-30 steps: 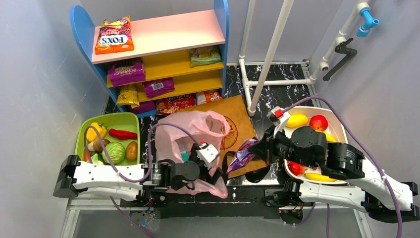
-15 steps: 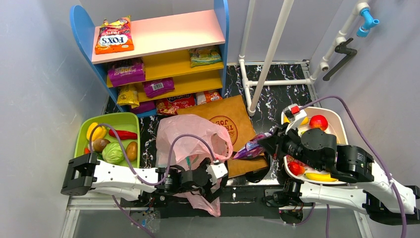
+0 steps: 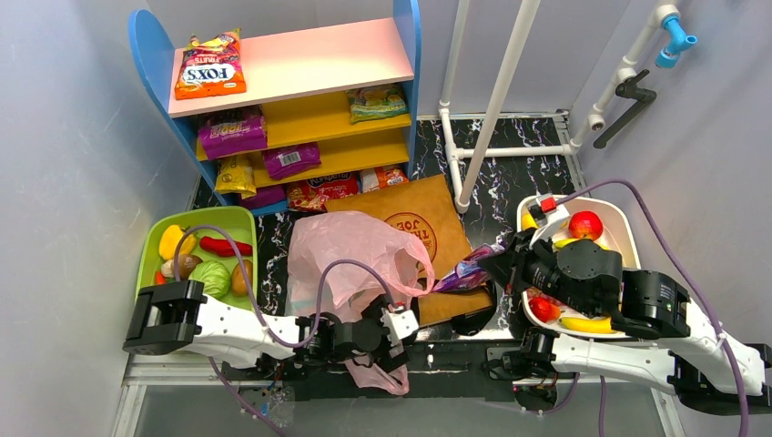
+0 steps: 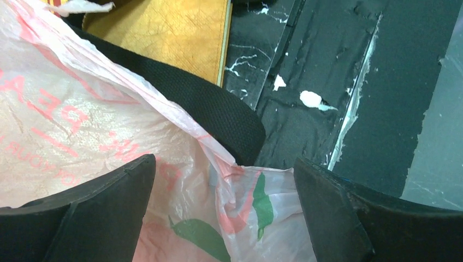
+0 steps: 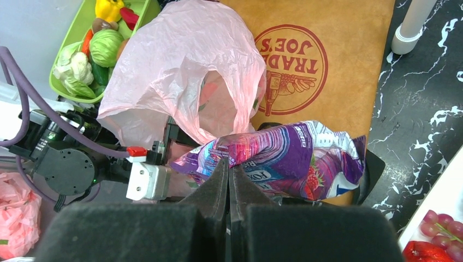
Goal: Place the food into the grocery bag and tie it
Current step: Adjust the grocery bag at the center of the board.
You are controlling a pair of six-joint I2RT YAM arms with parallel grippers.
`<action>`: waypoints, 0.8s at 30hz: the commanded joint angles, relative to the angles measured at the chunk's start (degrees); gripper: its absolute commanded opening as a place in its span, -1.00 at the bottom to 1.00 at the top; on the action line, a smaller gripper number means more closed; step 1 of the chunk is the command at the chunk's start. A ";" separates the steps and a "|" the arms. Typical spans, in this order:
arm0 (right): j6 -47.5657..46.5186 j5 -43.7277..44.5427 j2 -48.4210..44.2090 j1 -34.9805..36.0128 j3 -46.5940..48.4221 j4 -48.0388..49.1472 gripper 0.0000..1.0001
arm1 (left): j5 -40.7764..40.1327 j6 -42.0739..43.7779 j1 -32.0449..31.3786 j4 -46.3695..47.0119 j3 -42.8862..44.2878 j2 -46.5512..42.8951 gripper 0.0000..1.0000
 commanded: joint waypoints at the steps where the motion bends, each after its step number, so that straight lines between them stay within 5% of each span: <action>1: 0.11 2.33 -1.08 -0.07 -0.46 3.27 -0.97 | -3.68 1.68 -0.37 6.51 -0.66 1.84 0.96; 7: -0.19 3.11 -1.66 -0.04 -0.75 3.14 -0.97 | -3.08 2.41 -0.38 8.35 1.45 7.96 0.93; 11: -0.23 3.26 -2.41 -0.07 -1.09 2.97 -0.97 | -3.69 2.51 -0.38 7.73 3.50 11.14 0.70; 13: -0.19 3.19 -2.58 -0.08 -1.26 3.05 -0.97 | -3.91 2.48 -0.39 8.84 3.89 11.77 0.34; 18: -0.11 3.25 -2.79 -0.08 -1.37 2.54 -0.97 | -5.13 3.00 -0.37 7.39 6.13 13.17 -1.00; 24: -0.05 1.33 -2.16 -0.03 -0.91 2.62 -0.97 | -8.93 0.93 -0.35 2.49 8.86 8.09 -1.00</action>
